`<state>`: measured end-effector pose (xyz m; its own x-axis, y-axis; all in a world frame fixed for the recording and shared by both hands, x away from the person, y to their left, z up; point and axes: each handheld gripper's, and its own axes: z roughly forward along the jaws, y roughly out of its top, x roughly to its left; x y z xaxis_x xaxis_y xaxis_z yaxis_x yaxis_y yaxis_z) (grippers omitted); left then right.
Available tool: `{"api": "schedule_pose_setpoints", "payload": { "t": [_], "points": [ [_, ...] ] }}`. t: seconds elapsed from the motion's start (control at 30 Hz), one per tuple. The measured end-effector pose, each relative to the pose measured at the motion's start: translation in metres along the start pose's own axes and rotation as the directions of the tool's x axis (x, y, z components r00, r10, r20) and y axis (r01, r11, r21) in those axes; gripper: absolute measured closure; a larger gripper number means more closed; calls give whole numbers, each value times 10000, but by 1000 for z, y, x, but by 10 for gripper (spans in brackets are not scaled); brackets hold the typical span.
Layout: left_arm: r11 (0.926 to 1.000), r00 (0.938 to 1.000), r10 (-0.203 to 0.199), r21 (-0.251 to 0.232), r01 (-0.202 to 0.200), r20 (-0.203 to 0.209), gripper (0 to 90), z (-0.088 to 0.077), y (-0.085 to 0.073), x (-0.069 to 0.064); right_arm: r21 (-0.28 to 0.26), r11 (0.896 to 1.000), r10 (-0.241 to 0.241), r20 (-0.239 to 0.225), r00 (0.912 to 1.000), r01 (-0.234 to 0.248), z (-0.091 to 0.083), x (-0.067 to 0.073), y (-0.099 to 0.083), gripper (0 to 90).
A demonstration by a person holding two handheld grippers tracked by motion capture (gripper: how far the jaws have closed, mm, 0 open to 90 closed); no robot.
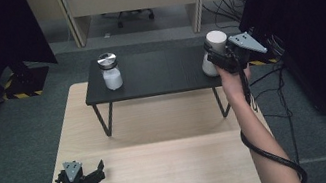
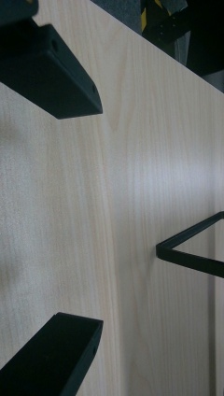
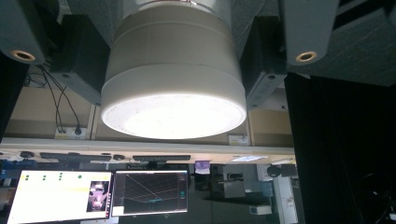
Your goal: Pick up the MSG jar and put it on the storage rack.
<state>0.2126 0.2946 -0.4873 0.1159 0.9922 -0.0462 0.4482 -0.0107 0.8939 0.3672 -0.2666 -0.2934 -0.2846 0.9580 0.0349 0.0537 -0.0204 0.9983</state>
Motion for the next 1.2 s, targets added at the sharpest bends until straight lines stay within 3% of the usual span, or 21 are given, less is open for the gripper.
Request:
{"api": "schedule_pose_setpoints", "payload": {
  "t": [0.27, 0.57, 0.83, 1.2],
  "points": [
    [10000, 10000, -1, 11, 1, 9, 0, 0, 0, 0, 33, 9999, 102, 110, 9999, -103, -15, -2, -10, 9],
    [10000, 10000, -7, 19, 7, -2, 0, 0, 0, 0, -333, 9960, -830, 69, 9965, 832, -51, 3, -35, 3],
    [10000, 10000, -21, 46, 22, -9, 0, 0, 1, -1, -414, 9959, -791, 398, 9961, 808, -78, 10, -65, 3],
    [10000, 10000, -19, 57, 19, -22, 0, 0, 1, -1, -53, 9979, -633, 1009, 9929, 642, -101, 13, -109, 3]
  ]
}}
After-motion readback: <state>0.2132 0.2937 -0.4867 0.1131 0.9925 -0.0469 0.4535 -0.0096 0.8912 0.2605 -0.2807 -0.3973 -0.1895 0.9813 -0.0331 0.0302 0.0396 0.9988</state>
